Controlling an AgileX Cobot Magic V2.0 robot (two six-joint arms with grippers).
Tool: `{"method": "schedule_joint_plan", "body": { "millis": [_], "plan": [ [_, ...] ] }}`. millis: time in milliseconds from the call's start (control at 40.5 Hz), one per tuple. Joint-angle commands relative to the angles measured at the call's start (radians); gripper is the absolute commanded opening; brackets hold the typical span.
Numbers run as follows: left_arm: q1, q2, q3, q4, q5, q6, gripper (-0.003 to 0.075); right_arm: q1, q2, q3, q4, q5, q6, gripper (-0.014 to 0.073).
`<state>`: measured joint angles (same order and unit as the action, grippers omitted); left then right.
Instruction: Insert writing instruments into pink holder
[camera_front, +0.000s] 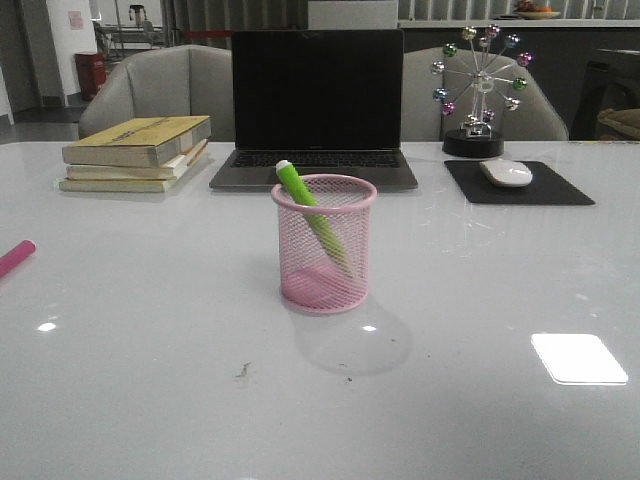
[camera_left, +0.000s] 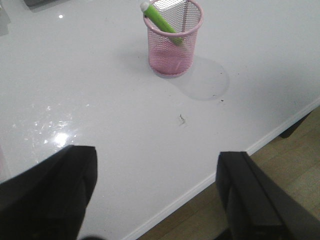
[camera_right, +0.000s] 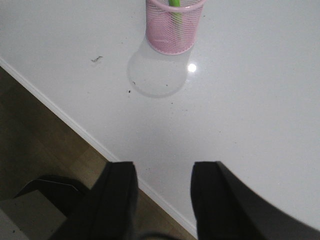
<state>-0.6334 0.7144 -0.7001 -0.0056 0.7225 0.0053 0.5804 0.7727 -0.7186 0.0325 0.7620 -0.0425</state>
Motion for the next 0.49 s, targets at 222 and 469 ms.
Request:
{"method": "schedule_joint_plan", "body": {
  "millis": [222, 469],
  "plan": [
    [-0.009, 0.002, -0.028, -0.007, -0.071, -0.005, 0.0549, -0.002, -0.101, 0.009, -0.003, -0.132, -0.009, 0.0464],
    [0.022, 0.036, -0.035, 0.029, -0.061, -0.050, 0.0549, -0.002, -0.100, 0.009, -0.005, -0.120, -0.009, 0.0613]
  ]
}}
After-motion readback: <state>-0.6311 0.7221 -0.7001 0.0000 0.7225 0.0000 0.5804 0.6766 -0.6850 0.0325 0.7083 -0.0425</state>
